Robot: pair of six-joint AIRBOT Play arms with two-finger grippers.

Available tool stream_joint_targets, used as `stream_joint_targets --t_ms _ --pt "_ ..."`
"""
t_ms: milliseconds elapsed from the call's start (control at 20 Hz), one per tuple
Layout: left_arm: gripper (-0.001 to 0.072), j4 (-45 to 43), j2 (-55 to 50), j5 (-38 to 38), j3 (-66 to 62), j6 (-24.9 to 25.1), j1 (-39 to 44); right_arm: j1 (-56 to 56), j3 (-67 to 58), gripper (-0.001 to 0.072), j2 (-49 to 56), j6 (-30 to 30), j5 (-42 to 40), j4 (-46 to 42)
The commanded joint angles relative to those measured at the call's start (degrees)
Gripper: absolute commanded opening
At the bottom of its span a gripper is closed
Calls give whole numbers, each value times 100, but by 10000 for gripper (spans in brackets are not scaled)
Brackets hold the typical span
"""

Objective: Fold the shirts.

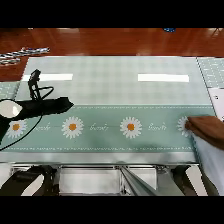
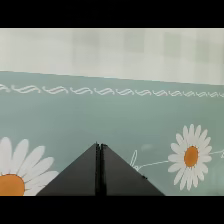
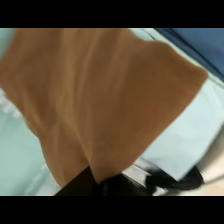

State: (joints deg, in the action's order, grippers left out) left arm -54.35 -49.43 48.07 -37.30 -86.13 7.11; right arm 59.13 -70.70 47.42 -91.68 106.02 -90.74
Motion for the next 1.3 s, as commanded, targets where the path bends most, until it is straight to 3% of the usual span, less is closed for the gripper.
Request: stream_joint_targets --t_ms 0,100,150,200,350,500,550,700,800,950,1100,1250 --pt "20 -2 -96 -118 48 -4 452 247 1062 22 -378 -55 52 -1370" --pt "20 -2 -247 -186 48 -4 684 247 1392 63 -378 -46 55 -1484" --pt "20 -2 -337 -275 48 -4 763 247 1451 275 -365 -68 24 -1484" --pt "20 -2 -426 -382 46 -4 807 247 1443 426 -339 -68 -44 -1486" --pt "20 -2 -511 -435 44 -2 820 243 1257 408 35 -83 61 -1244" --pt "20 -4 -511 -417 -243 319 570 240 487 402 632 -264 72 197" --pt "20 -2 -514 -326 -498 319 391 240 162 359 852 -402 66 791" --pt "20 -2 -527 -243 -1591 319 -111 -310 -695 22 1349 -151 -579 3154" --pt "19 -15 -634 -188 -2457 363 -109 -1314 -1040 22 1478 219 -1598 4030" --pt "19 -645 -1132 -105 -3755 492 546 -3587 -1521 22 1801 413 -2712 3687" --pt "19 -1189 -1777 254 -4135 -162 708 -5606 -1644 22 2312 398 -3357 2660" --pt "19 -1429 -2420 1134 -3921 -203 734 -6988 -1644 22 3021 -28 -3171 616"
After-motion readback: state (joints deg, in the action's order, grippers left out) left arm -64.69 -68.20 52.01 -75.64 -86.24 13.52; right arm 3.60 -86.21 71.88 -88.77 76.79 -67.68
